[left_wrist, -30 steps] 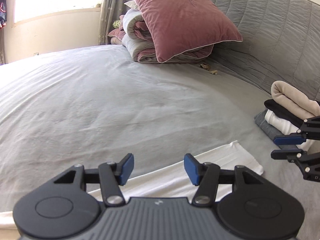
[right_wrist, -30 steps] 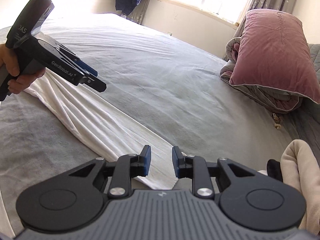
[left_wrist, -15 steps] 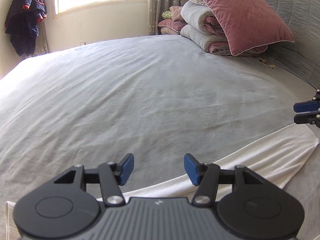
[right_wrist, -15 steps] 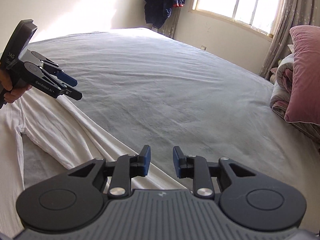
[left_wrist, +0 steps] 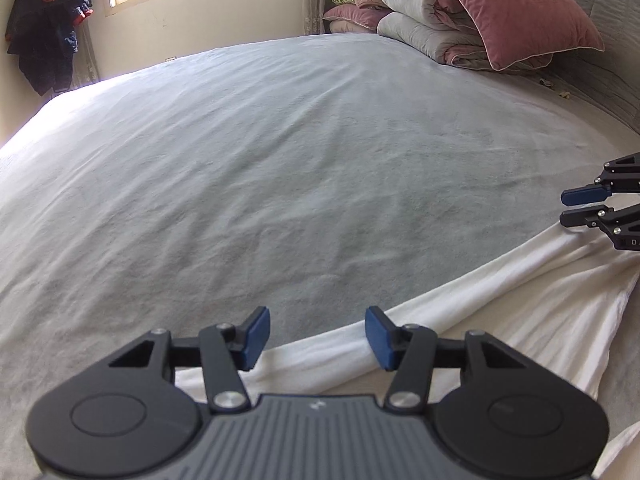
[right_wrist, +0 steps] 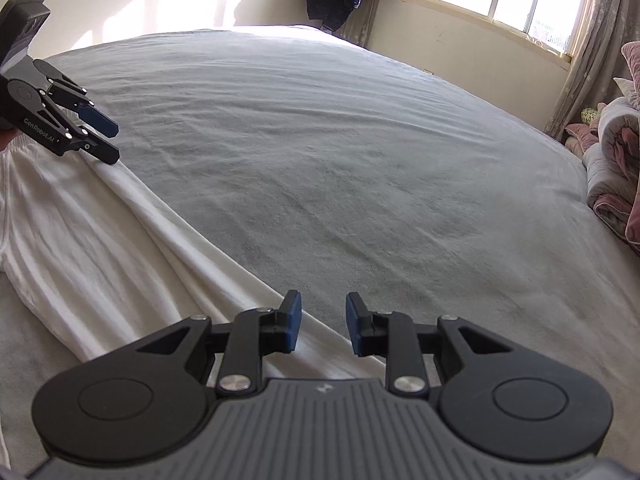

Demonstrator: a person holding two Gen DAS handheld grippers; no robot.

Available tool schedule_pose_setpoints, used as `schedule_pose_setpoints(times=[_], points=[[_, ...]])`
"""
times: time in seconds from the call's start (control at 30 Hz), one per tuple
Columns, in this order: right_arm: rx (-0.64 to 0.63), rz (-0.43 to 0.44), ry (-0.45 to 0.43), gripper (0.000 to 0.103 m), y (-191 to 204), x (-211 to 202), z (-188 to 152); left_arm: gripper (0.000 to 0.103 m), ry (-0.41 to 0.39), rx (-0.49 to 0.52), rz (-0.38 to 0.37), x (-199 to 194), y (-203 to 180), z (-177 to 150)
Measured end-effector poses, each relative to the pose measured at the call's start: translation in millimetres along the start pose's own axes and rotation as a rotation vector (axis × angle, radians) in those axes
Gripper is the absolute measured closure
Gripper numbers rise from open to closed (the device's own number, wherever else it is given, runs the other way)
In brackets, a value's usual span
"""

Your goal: Fold clothes

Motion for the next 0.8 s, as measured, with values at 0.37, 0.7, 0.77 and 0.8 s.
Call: schedule_pose_setpoints(times=[0.37,0.7,0.77,0.8], points=[[0.031,0.025,0.006,0.075,-2.6,6.7,-9.1,0.060,-0.012,0.069,-0.005,-10.0,-2.2,-12.2],[0.007,0.064,0.005,0.095,4.6,8.5,-10.4,0.053,0.033,0.131,-0.007,-1.6,-1.6,-7.4],[0.008,0.067,0.004,0.096,4.0,8.2,-10.6,0.056,0.051,0.118,-0.019,1.3,-0.5,-6.0],[0.008,0.068,0.004,0.096,3.8,8.0,-10.7,0.065,0.055,0.105,-0.026,1.6,-0.7,-5.5]])
Point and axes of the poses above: each gripper's, at about its wrist camera, not at the fingertips, and x roughly the way its jaws point, y to its left, z to its top, the point moved 3 cm from there along x, roughly the way its jaws point, and after that the axes turned 11 degrees about -y, right-handed, at the moved point
